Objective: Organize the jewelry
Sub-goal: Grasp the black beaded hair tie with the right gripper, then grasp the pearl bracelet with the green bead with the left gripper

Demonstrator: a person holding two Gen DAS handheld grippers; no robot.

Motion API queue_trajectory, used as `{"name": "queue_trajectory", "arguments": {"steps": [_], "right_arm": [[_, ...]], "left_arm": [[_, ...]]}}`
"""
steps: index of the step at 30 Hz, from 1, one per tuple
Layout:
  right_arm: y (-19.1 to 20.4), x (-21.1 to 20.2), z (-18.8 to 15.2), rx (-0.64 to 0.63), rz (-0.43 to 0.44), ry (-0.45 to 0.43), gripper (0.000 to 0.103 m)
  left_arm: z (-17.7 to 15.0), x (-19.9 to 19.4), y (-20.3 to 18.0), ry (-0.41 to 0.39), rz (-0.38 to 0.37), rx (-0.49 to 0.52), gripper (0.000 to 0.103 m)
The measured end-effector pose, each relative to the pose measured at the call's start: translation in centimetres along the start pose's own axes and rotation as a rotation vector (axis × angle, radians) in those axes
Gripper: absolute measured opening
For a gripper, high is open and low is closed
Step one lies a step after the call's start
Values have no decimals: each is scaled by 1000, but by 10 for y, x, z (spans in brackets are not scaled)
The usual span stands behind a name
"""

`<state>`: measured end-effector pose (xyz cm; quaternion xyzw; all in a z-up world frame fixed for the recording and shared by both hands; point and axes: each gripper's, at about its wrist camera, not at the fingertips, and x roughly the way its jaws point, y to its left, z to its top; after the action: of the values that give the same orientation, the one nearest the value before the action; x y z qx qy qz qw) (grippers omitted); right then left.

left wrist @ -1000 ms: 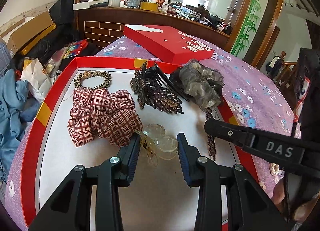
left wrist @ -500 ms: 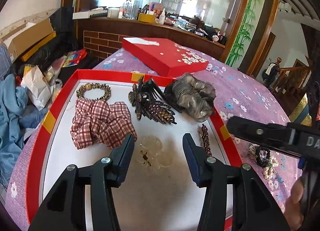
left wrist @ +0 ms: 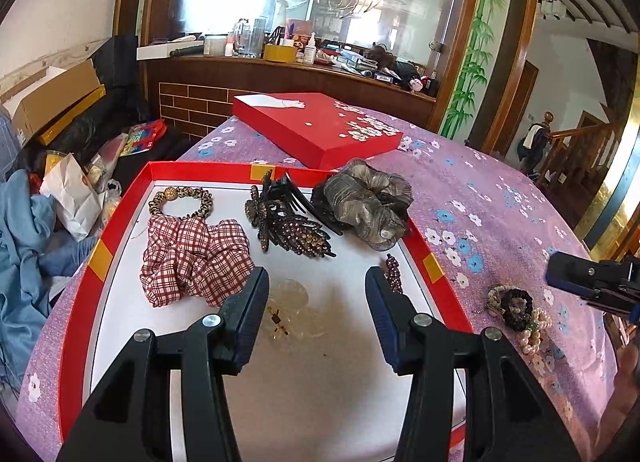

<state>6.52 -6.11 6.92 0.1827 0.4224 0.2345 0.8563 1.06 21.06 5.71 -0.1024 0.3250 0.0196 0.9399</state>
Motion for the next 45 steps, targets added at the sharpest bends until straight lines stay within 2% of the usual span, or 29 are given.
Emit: {"name": "queue_trajectory", "arguments": {"steps": [4, 8, 13, 17, 18, 22, 26, 28, 32, 34, 36, 39, 45], "right_arm": [[-35, -10, 3, 31, -127, 11, 31], [-63, -1, 4, 82, -168, 64, 28], [-67, 18, -1, 48, -210, 100, 25], [-62, 32, -5, -13, -255, 110, 7], [-60, 31, -5, -21, -256, 108, 7], [-66, 4, 0, 30, -207, 14, 7], [-81, -38, 7, 60, -169, -108, 7], [-96, -54, 7, 91, -175, -158, 7], [-131, -61, 1, 181, -164, -200, 7], [-149, -57, -3, 245, -131, -190, 7], [-156, -58, -1, 282, -87, -193, 7], [-155, -61, -1, 267, -86, -213, 7], [-151, -59, -3, 253, -53, -194, 7]], "left_arm": [[-1, -1, -1, -2, 3, 5, 49], [-2, -2, -3, -9, 7, 18, 49], [-3, -2, -5, -8, 3, 33, 49], [-4, -2, -8, -6, -7, 44, 49], [-4, -3, -10, -6, -9, 48, 49], [-5, -5, -17, 13, -58, 71, 49], [-7, -19, -42, 30, -112, 162, 49], [-9, -28, -63, 42, -163, 220, 49], [-15, -39, -117, 91, -285, 341, 49], [-21, -37, -146, 111, -312, 413, 56], [-31, -29, -173, 135, -308, 495, 57], [-41, -4, -196, 186, -274, 564, 57], [-49, 37, -206, 278, -223, 577, 57]]}}
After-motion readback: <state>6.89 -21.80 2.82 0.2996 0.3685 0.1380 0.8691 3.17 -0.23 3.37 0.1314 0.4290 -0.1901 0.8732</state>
